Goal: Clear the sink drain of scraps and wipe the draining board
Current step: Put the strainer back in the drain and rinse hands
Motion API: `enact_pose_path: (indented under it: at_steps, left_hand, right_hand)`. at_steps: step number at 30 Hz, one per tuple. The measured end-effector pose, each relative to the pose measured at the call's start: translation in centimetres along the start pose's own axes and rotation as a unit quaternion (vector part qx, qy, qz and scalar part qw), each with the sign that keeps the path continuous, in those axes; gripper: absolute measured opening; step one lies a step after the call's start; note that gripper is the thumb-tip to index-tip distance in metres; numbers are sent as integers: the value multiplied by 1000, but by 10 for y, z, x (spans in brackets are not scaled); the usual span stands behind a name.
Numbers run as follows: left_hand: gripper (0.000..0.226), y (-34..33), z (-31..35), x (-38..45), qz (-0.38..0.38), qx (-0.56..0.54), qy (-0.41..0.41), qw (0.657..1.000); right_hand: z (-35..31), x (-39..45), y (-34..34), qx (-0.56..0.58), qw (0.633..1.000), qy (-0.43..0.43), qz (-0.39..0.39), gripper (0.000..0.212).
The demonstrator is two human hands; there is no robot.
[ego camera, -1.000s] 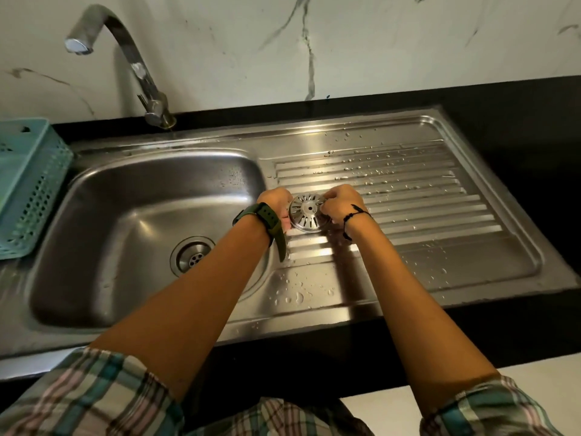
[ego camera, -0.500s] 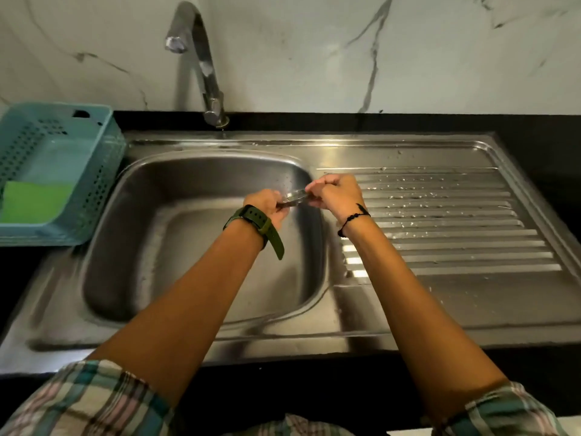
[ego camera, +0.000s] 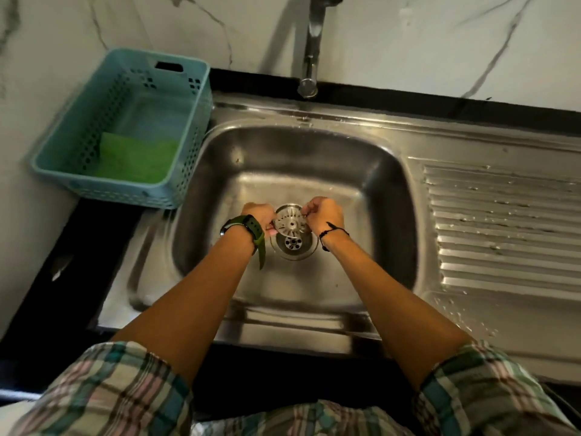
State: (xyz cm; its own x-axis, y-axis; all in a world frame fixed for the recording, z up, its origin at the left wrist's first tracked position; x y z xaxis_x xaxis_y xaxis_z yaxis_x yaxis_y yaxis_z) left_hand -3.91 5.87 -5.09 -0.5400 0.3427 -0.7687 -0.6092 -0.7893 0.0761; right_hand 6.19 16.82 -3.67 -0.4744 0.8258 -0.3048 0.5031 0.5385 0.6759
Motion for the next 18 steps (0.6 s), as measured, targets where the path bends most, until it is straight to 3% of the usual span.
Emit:
enact_pose_path:
  at_steps: [5, 9, 15, 18]
  left_hand:
    - [27, -1, -22, 20, -19, 23, 50, 998]
    - [41, -15, -37, 31, 6, -55, 86, 995]
    - [32, -20, -41, 39, 5, -57, 84, 995]
    - [39, -22, -40, 38, -13, -65, 86, 994]
  right_hand:
    - [21, 14, -33, -95, 995, -25, -2, 23]
    - [41, 23, -45, -118, 992, -51, -4, 26]
    - [49, 24, -61, -193, 980, -13, -48, 27]
    - [51, 22, -70, -235, 970, 9, -64, 29]
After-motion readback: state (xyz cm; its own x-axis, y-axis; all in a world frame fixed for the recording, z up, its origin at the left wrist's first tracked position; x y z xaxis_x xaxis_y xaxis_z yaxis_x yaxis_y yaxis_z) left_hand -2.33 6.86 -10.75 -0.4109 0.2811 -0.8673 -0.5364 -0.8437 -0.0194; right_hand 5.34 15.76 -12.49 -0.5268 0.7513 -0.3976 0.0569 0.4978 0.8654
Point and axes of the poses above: each hand's wrist, its own x-axis towards the middle knuckle, its own y-axis out of the back of the hand, z = x × y, the point moved 5 cm from there along x, towards the middle knuckle, and after that the axes turned 2 degrees about -x, right-handed, at the moved point
